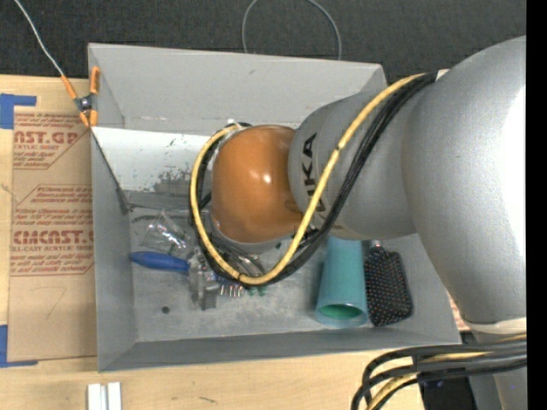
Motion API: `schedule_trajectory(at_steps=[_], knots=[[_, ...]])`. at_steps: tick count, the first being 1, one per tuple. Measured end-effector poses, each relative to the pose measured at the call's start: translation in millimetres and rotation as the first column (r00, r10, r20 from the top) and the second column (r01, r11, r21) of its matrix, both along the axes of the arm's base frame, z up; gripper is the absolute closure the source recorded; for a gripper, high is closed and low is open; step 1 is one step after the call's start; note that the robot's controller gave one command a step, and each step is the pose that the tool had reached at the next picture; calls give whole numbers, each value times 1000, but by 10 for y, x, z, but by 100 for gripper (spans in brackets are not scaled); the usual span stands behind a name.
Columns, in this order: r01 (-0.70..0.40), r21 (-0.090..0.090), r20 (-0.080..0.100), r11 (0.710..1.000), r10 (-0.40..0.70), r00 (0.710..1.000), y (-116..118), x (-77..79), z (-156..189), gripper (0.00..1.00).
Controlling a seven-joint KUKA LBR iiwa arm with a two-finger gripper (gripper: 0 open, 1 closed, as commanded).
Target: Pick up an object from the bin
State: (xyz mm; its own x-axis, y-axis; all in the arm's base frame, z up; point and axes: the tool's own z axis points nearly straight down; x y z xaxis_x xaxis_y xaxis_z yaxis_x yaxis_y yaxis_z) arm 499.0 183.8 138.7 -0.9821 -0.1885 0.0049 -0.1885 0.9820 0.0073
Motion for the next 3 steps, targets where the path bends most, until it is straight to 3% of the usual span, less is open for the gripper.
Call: schedule_trajectory(at_steps=[1,2,3], knots=[[-76,2,1,997,76,997,327,81,-269,100],[-34,8,8,999,34,999,-53,644,-523,100],[-107,-7,9,994,108,994,310,621,-648,100]])
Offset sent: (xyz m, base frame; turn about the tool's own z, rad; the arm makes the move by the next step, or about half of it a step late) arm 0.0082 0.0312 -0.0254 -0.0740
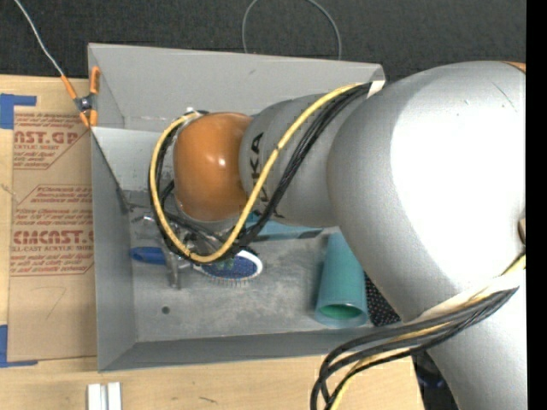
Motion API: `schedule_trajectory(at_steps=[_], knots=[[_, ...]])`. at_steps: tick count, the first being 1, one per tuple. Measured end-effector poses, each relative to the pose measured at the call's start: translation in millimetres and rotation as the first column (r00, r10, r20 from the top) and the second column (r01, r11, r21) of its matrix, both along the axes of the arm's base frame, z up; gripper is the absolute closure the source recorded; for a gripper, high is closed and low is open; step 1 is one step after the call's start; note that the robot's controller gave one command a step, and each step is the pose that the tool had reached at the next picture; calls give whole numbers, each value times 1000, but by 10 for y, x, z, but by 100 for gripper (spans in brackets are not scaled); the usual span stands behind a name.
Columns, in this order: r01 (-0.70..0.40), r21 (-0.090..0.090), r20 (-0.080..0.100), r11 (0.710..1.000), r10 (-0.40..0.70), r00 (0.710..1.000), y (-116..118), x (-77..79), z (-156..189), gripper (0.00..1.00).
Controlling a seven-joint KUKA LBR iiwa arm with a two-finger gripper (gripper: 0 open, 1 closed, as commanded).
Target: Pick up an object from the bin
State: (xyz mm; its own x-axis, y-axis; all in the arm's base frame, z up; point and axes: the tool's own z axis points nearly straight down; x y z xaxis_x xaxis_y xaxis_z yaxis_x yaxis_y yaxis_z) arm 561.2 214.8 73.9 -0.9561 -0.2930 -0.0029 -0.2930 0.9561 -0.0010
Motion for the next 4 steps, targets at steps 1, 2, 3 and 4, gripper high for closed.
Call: schedule_trajectory(at_steps=[1,2,3,4], knots=[[-1,13,-3,1000,1,1000,59,-40,-37,0],[112,12,0,994,-112,994,-693,197,237,0],[106,15,-2,994,-105,994,-646,184,227,100],[150,26,12,988,-150,989,-831,-176,-5,100]])
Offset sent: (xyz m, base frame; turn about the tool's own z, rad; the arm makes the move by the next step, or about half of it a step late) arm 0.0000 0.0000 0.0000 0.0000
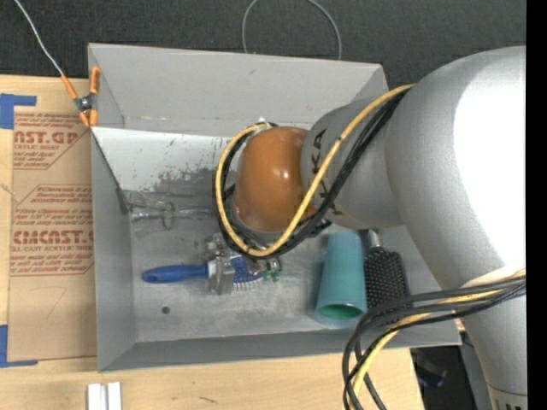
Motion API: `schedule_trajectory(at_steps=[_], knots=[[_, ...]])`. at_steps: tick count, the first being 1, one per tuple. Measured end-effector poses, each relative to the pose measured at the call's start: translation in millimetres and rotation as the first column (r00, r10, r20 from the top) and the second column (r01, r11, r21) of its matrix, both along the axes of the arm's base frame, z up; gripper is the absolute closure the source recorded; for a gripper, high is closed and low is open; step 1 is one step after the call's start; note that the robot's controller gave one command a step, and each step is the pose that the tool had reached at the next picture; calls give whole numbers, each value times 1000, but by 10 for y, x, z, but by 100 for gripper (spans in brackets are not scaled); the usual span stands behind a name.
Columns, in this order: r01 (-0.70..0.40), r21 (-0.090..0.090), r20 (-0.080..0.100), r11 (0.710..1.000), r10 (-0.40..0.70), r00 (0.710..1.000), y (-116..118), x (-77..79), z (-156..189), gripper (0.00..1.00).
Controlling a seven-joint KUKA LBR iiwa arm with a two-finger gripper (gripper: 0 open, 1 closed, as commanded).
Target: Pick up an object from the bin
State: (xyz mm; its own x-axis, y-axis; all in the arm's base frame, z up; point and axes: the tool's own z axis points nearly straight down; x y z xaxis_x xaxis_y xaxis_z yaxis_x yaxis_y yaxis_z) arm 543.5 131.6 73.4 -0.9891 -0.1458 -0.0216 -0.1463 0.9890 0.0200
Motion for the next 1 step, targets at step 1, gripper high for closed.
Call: schedule_trajectory(at_steps=[1], knots=[[14,-7,-6,1000,-14,1000,252,2,31,100]])
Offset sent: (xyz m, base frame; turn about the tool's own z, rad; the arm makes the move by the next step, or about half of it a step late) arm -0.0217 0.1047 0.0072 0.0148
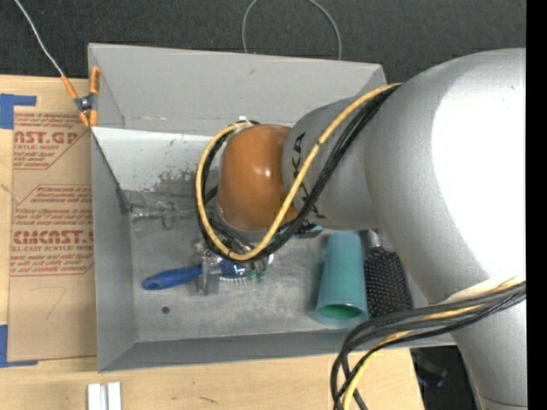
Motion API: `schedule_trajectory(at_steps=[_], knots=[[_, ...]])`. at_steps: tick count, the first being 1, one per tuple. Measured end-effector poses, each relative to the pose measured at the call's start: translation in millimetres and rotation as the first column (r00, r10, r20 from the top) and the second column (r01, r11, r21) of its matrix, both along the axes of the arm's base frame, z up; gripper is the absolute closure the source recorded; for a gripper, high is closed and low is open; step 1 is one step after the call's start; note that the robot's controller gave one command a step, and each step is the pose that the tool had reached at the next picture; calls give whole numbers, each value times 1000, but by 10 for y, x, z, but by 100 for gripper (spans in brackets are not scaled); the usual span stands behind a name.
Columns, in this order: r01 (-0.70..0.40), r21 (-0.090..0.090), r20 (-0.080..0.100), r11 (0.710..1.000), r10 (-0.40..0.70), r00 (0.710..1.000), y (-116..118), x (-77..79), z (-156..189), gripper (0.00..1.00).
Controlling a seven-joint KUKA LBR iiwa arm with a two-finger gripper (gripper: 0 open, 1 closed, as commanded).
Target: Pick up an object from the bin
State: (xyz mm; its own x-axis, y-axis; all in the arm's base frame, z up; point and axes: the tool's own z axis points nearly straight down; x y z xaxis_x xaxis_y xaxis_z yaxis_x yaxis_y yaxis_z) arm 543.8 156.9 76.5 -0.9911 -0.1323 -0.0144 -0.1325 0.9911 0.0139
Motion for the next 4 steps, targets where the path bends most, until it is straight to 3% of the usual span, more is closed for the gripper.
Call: schedule_trajectory(at_steps=[1,2,3,4], knots=[[-147,-1,6,989,147,989,41,-606,-57,100],[-152,-1,15,988,152,988,-193,-182,1091,100],[-140,0,24,990,140,990,-257,-227,2075,100],[-182,-1,16,983,182,983,-314,-401,1247,100]])
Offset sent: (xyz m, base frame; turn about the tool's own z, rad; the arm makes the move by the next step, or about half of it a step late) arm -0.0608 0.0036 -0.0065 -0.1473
